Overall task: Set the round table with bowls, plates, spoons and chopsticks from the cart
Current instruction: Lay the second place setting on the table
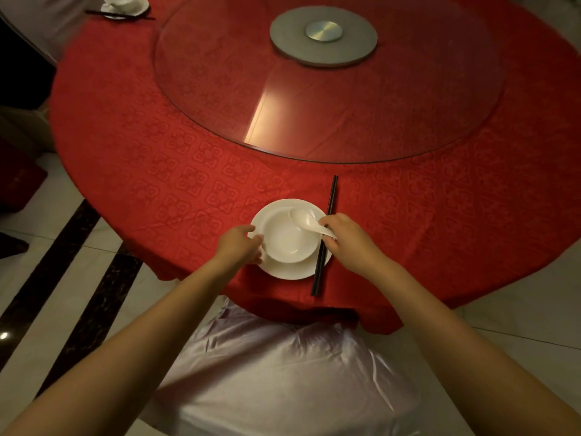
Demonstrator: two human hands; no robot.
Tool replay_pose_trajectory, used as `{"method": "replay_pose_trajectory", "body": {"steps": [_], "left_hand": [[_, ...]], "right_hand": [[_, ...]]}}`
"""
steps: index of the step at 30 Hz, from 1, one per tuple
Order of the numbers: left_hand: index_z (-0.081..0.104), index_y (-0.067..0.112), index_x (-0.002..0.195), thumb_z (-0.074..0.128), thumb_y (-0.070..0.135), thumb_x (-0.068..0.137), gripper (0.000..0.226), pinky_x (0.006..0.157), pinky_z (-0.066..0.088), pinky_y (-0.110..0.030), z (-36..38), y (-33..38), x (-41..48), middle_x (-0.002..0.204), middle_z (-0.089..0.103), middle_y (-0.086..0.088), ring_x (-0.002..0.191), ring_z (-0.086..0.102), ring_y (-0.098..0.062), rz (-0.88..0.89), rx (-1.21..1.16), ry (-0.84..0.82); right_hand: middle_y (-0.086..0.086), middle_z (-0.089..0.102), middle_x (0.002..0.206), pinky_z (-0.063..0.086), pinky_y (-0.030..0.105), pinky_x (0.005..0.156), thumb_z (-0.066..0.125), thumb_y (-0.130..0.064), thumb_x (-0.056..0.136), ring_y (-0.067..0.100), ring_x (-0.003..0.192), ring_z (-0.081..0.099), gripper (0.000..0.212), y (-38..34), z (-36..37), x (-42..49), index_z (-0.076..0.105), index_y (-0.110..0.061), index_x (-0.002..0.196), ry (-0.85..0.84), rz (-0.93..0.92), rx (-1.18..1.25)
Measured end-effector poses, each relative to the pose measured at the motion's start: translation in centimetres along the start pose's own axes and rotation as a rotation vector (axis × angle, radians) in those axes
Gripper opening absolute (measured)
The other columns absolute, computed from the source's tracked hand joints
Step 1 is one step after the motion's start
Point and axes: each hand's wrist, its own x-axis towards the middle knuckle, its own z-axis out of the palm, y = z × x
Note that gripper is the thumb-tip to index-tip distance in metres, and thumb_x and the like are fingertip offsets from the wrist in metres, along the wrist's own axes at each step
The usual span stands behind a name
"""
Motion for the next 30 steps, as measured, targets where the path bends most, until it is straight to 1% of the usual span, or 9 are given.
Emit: {"method": "replay_pose_trajectory", "body": {"steps": [3, 7, 9, 13, 16, 21, 23, 25, 30], "left_hand": [[0.045, 0.004, 0.135, 0.053, 0.006, 0.09, 0.046, 0.063, 0.058, -0.033, 0.8, -0.2, 0.0, 0.065, 0.061, -0.009, 0.047, 0.06, -0.014, 0.016, -0.008, -0.018], [0.049, 0.002, 0.13, 0.051, -0.003, 0.086, 0.044, 0.066, 0.058, -0.033, 0.9, -0.2, -0.1, 0.062, 0.063, -0.012, 0.036, 0.06, -0.009, -0.006, -0.017, -0.001], [0.05, 0.0, 0.128, 0.05, -0.005, 0.085, 0.043, 0.066, 0.058, -0.034, 0.9, -0.3, -0.2, 0.063, 0.063, -0.012, 0.033, 0.059, -0.008, -0.027, -0.047, 0.0], [0.05, 0.0, 0.127, 0.05, -0.007, 0.085, 0.043, 0.057, 0.057, -0.028, 0.9, -0.2, -0.3, 0.064, 0.061, -0.01, 0.032, 0.058, -0.008, -0.042, -0.078, 0.001], [0.049, 0.0, 0.128, 0.049, -0.007, 0.085, 0.044, 0.055, 0.057, -0.027, 1.1, -0.2, -0.1, 0.064, 0.061, -0.01, 0.031, 0.058, -0.008, -0.052, -0.093, 0.005], [0.048, 0.0, 0.129, 0.049, -0.008, 0.085, 0.045, 0.047, 0.055, -0.023, 1.1, -0.4, 0.0, 0.063, 0.06, -0.012, 0.03, 0.057, -0.009, -0.065, -0.117, 0.005], [0.048, 0.0, 0.129, 0.049, -0.008, 0.084, 0.046, 0.048, 0.055, -0.023, 1.1, -0.5, 0.1, 0.062, 0.06, -0.013, 0.03, 0.058, -0.01, -0.069, -0.118, 0.002], [0.047, 0.001, 0.13, 0.05, -0.008, 0.084, 0.047, 0.054, 0.057, -0.028, 1.1, -0.5, 0.2, 0.063, 0.061, -0.013, 0.032, 0.059, -0.011, -0.073, -0.116, -0.006], [0.047, 0.001, 0.13, 0.051, -0.005, 0.084, 0.047, 0.063, 0.059, -0.034, 1.0, -0.7, 0.2, 0.064, 0.063, -0.013, 0.034, 0.06, -0.012, -0.073, -0.083, -0.006]], "right_hand": [[0.012, 0.052, 0.12, 0.043, 0.033, 0.091, 0.048, -0.012, 0.094, 0.026, 0.108, 0.053, 0.037, -0.5, -0.1, 0.0, 0.051, -0.009, 0.131, -0.033, -0.049, -0.071], [0.011, 0.049, 0.114, 0.042, 0.03, 0.078, 0.044, -0.012, 0.094, 0.026, 0.101, 0.052, 0.032, -0.9, 0.0, 0.2, 0.052, -0.007, 0.125, -0.103, -0.118, -0.205], [0.008, 0.047, 0.113, 0.038, 0.027, 0.075, 0.043, -0.013, 0.095, 0.023, 0.098, 0.05, 0.031, -0.9, 0.2, 0.4, 0.05, -0.006, 0.124, -0.122, -0.106, -0.186], [0.011, 0.048, 0.118, 0.044, 0.04, 0.086, 0.044, -0.01, 0.093, 0.03, 0.107, 0.051, 0.032, -1.2, 0.6, 0.7, 0.052, -0.006, 0.124, -0.129, -0.097, -0.194], [0.006, 0.05, 0.125, 0.045, 0.038, 0.093, 0.05, -0.008, 0.092, 0.026, 0.113, 0.051, 0.038, -1.3, 0.8, 0.6, 0.052, -0.012, 0.129, -0.091, -0.103, -0.217], [0.0, 0.056, 0.125, 0.043, 0.036, 0.097, 0.055, -0.01, 0.089, 0.021, 0.118, 0.049, 0.036, -1.3, 1.0, 0.6, 0.056, -0.017, 0.125, 0.01, -0.083, -0.227], [0.0, 0.057, 0.124, 0.042, 0.035, 0.098, 0.056, -0.01, 0.089, 0.021, 0.116, 0.05, 0.035, -1.3, 1.1, 0.3, 0.057, -0.017, 0.123, 0.04, -0.087, -0.21], [0.0, 0.057, 0.123, 0.043, 0.035, 0.097, 0.056, -0.01, 0.088, 0.02, 0.114, 0.051, 0.035, -1.3, 1.3, 0.2, 0.057, -0.016, 0.123, 0.058, -0.084, -0.18], [0.002, 0.051, 0.123, 0.045, 0.03, 0.091, 0.057, -0.011, 0.089, 0.02, 0.109, 0.055, 0.037, -1.1, 1.5, 0.0, 0.054, -0.013, 0.126, 0.055, -0.077, -0.123]]}}
